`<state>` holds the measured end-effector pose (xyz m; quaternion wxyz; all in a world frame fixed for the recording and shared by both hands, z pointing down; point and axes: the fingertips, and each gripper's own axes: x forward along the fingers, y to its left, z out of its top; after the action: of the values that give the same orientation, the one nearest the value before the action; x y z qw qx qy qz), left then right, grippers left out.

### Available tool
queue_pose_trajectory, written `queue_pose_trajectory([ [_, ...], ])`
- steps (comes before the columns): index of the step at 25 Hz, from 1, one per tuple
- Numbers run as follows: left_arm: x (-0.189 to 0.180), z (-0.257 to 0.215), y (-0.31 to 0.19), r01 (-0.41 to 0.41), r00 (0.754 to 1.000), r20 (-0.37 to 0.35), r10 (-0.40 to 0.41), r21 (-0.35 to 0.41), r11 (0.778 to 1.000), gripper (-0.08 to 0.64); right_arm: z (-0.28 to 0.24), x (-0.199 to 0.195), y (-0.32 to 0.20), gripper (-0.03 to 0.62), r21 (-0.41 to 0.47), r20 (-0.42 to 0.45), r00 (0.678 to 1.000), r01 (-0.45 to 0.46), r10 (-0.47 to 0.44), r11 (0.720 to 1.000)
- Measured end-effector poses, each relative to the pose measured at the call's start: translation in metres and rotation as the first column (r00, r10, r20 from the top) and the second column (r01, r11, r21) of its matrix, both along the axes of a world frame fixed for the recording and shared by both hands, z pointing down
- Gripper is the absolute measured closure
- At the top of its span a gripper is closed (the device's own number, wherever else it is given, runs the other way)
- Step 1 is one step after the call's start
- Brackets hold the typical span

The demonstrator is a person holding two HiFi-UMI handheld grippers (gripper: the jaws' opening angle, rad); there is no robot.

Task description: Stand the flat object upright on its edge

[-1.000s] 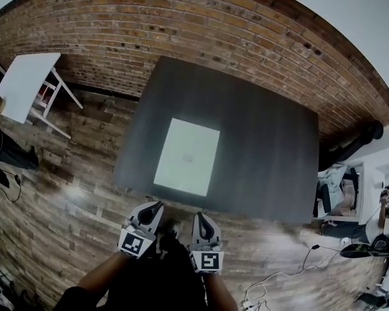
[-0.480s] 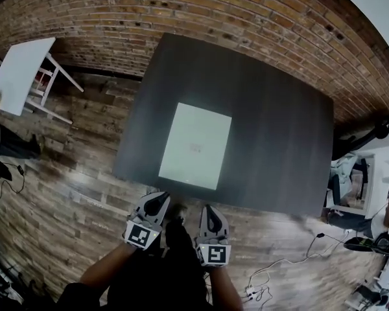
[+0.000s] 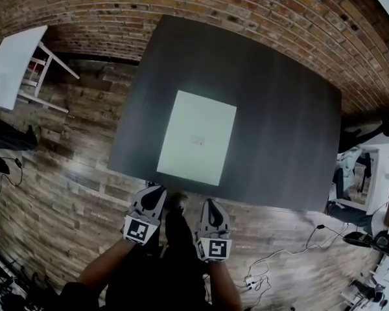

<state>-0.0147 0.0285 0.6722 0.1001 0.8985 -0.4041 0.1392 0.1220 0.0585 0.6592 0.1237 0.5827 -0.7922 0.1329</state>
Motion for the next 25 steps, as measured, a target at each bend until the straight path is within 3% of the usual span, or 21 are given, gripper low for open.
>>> queue_pose_trajectory([
  [10, -0.006, 0.039, -0.02, -0.01, 0.999, 0.038, 0.01, -0.018, 1.0, 0.515, 0.04, 0.019, -0.009, 0.568, -0.069, -0.02, 0.999, -0.035, 0.034, 0.997],
  [16, -0.009, 0.062, -0.028, -0.009, 0.998, 0.054, 0.012, -0.056, 0.998, 0.514, 0.062, 0.032, -0.013, 0.568, -0.102, -0.005, 0.994, -0.108, 0.108, 0.989],
  [23, -0.014, 0.074, -0.03, 0.003, 1.0, 0.025, -0.002, -0.055, 0.998, 0.514, 0.079, 0.035, -0.015, 0.566, -0.148, -0.021, 0.995, -0.096, 0.094, 0.984],
  [25, -0.018, 0.08, -0.031, 0.023, 0.999, 0.029, -0.021, -0.066, 0.998, 0.512, 0.084, 0.038, -0.016, 0.518, -0.155, -0.021, 0.995, -0.099, 0.097, 0.983],
])
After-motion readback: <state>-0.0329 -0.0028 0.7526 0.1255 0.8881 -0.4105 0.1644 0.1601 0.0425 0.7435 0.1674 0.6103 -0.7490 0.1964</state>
